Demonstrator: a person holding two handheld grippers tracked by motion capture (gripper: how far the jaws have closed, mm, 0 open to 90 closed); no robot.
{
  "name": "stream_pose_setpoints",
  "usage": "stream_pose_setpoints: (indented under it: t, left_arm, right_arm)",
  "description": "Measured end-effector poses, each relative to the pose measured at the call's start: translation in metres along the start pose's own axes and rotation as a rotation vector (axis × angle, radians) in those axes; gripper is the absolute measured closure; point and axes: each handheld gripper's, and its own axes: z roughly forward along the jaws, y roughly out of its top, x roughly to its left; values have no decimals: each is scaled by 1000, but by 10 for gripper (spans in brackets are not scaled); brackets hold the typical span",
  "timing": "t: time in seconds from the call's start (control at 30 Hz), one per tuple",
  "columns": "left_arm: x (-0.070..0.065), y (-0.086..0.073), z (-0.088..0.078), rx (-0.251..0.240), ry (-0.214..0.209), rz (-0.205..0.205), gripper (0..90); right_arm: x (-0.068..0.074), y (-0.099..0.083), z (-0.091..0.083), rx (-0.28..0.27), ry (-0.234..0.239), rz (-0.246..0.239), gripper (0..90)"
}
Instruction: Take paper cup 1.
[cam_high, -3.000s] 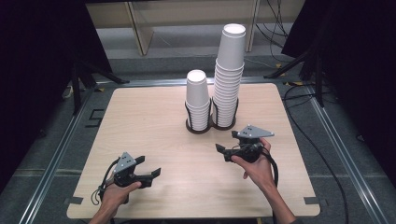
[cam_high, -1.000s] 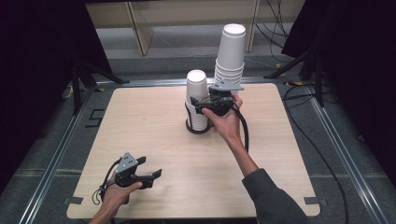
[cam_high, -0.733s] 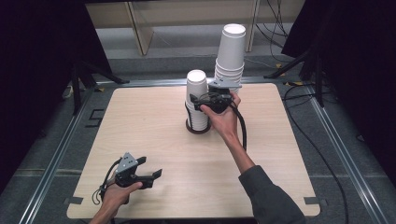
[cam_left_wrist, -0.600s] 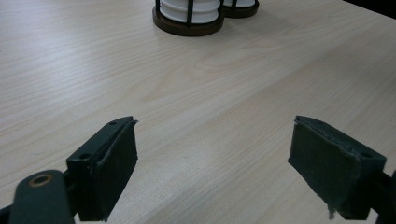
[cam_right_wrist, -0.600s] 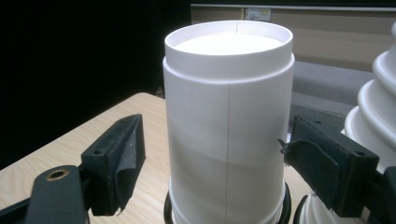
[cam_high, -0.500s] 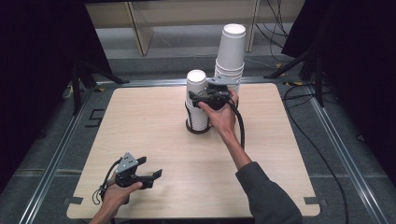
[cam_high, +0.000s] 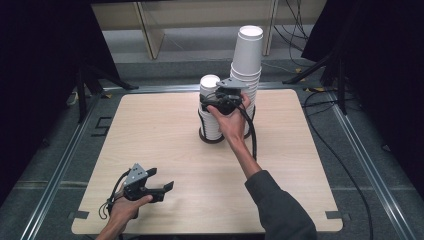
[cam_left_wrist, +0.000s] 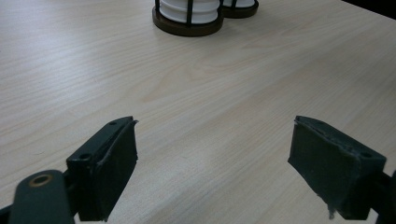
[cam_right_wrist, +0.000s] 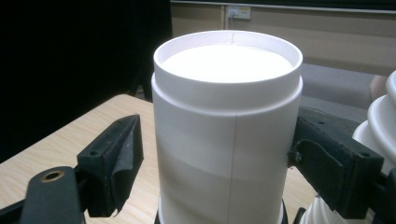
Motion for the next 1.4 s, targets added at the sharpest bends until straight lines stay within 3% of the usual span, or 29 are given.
stream_pose_setpoints:
  t: [0.07,0.13,0.33,0.6,1.1,1.4]
  left_arm:
    - [0,0,0,-5,1,-5,146]
    - [0,0,0,-5,0,-5,146]
    - [0,0,0,1,-1,3,146]
    - [0,0,0,2,-1,5,146]
    - [0,0,0,3,-2,6,146]
    - [0,0,-1,4,-4,8,146]
  right_arm:
    - [0,1,2,-6,-15,-11,184]
    - [2,2,3,4,-20,13,177]
    - [4,1,8,-1,-35,19,180]
    - [9,1,14,22,-90,27,179]
    - [8,4,12,8,-94,43,215]
    - [13,19,3,-48,-90,44,221]
